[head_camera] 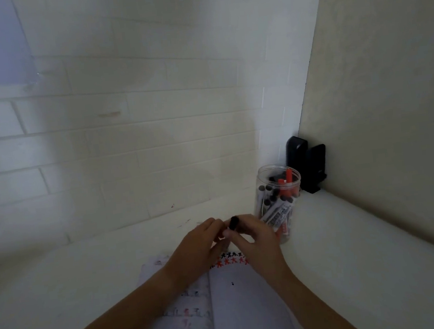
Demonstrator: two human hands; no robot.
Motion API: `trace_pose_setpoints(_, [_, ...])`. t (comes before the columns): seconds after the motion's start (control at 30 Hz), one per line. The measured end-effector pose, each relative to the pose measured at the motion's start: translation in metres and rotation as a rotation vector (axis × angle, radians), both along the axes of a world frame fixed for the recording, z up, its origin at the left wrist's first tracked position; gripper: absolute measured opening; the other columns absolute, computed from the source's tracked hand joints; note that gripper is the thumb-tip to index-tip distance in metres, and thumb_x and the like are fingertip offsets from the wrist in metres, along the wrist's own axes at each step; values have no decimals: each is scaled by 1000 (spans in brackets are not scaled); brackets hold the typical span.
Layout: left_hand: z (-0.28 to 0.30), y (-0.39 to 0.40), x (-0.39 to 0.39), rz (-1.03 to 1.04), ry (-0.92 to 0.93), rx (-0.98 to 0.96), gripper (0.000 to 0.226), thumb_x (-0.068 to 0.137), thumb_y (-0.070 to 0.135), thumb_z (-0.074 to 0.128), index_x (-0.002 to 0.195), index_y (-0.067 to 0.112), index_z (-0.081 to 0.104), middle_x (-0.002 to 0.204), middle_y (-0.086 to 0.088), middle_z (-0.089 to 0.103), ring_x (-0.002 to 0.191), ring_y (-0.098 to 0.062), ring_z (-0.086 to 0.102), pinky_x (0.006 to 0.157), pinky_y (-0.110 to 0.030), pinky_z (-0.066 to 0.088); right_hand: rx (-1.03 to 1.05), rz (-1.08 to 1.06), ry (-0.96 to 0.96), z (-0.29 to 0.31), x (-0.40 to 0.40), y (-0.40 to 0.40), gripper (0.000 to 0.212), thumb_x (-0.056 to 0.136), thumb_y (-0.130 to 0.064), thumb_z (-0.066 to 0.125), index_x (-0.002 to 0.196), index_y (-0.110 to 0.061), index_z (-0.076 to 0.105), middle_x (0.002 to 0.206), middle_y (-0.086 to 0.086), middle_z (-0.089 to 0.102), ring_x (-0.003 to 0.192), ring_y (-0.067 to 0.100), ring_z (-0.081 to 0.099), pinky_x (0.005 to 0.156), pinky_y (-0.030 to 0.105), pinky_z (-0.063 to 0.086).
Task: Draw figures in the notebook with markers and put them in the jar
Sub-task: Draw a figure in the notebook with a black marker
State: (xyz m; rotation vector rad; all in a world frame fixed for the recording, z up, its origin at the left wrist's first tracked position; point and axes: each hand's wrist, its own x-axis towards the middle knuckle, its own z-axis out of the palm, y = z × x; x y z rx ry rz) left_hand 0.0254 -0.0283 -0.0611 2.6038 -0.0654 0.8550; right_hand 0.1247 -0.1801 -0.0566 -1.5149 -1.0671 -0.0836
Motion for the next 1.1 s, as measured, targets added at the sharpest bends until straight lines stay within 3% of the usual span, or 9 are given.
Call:
trace_pose_setpoints(0.07, [-4,-4,-1,-12,-16,-46,13,99,31,48,104,22,55,93,13,54,80,-3,53,69,-25,47,-1,-22,-65,-2,-4,2,8,99,-18,68,105,-16,72,95,-12,72,93,9,69,81,24,55])
trace_pose_setpoints(0.13, [-12,-4,-3,22,-37,-66,7,98,25,49,104,25,53,91,15,53,79,-2,52,68,-26,47,-20,-63,-179,-6,-7,2,15,106,-27,56,106,-17,67,90,-13,68,84,4,66,72,18,50])
trace_pose_setpoints(0.23, [-23,-5,-9,92,-77,-139,13,99,19,45,106,27,52,88,15,53,72,-3,51,63,-23,43,-164,-190,-446,-22,-2,1,33,106,-42,46,118,-20,67,97,-9,69,84,4,64,71,15,47])
trace_pose_setpoints(0.33, [-26,-5,-14,138,-127,-211,23,99,24,41,117,24,53,93,14,58,74,-4,56,66,-20,46,-381,-303,-666,-41,8,0,33,104,-46,42,112,-25,67,83,-7,60,69,12,58,58,22,39])
trace_pose_setpoints(0.43, [-25,-6,-14,72,-39,-151,23,100,32,43,117,25,55,94,15,59,82,-3,56,73,-22,46,-451,-341,-721,-49,12,-1,23,101,-39,44,105,-27,63,78,-8,51,65,10,49,57,23,31])
trace_pose_setpoints(0.53, [-29,-5,-7,57,9,-26,31,104,46,35,109,25,57,95,11,59,84,-6,53,75,-29,46,-472,-327,-793,-55,13,2,4,97,-25,57,101,-26,56,81,-8,51,68,11,51,60,25,34])
trace_pose_setpoints(0.6, [-32,-2,-4,63,-23,12,35,107,45,31,105,23,59,92,9,57,79,-8,51,72,-30,44,-484,-338,-818,-56,12,4,14,92,-21,63,102,-26,55,84,-8,55,69,11,55,59,24,37])
trace_pose_setpoints(0.87, [-30,0,-3,-21,42,25,36,107,46,30,99,23,57,87,10,53,77,-10,48,71,-35,43,-524,-403,-869,-49,7,-4,16,98,-40,44,98,-29,55,66,-11,56,45,6,48,42,20,26])
trace_pose_setpoints(1.1, [-33,1,-3,-19,-2,-7,46,106,49,24,93,19,57,85,7,51,78,-10,47,69,-30,41,-589,-370,-844,-46,0,-7,26,102,-47,38,102,-30,57,55,-7,56,36,8,46,42,21,19])
